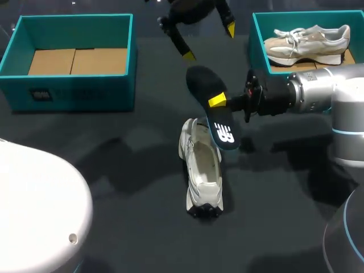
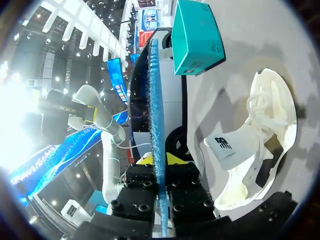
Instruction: Take the shoe out of the shoebox, open the shoe tongue, remove and reinsert the insole, then place the shoe into the shoebox
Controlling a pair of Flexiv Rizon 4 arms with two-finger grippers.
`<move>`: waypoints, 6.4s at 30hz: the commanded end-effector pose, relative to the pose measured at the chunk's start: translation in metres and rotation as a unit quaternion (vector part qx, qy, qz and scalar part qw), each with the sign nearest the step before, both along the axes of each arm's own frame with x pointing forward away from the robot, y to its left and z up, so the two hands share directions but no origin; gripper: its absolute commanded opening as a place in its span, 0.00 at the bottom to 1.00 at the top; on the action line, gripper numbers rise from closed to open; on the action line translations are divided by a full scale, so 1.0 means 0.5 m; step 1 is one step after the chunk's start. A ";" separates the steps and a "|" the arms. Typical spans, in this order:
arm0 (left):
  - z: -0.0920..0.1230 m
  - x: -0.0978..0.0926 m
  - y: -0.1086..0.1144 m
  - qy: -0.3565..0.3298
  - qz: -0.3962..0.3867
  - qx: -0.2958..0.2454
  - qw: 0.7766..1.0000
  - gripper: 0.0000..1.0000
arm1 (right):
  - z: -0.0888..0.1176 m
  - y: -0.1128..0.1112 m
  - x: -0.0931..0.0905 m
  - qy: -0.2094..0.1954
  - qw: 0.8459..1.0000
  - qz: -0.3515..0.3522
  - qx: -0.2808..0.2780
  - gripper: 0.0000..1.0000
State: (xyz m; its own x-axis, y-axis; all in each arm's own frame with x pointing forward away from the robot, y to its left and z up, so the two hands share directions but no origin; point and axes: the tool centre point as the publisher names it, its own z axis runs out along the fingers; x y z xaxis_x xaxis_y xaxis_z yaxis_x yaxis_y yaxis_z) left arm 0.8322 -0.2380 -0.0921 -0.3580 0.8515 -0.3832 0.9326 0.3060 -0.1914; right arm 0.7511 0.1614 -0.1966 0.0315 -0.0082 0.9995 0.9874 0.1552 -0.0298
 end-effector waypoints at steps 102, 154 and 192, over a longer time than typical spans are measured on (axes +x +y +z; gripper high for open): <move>-0.046 -0.011 0.132 -0.168 -0.061 -0.412 0.893 1.00 | 0.000 0.002 -0.001 0.000 1.000 0.000 -0.001 0.00; -0.194 -0.052 0.095 -0.184 -0.028 -0.447 0.875 0.84 | 0.036 0.037 0.003 0.014 0.998 -0.069 -0.006 0.00; -0.200 -0.043 0.032 -0.170 -0.036 -0.478 0.861 0.00 | 0.028 0.092 0.016 0.007 0.997 -0.074 0.016 0.00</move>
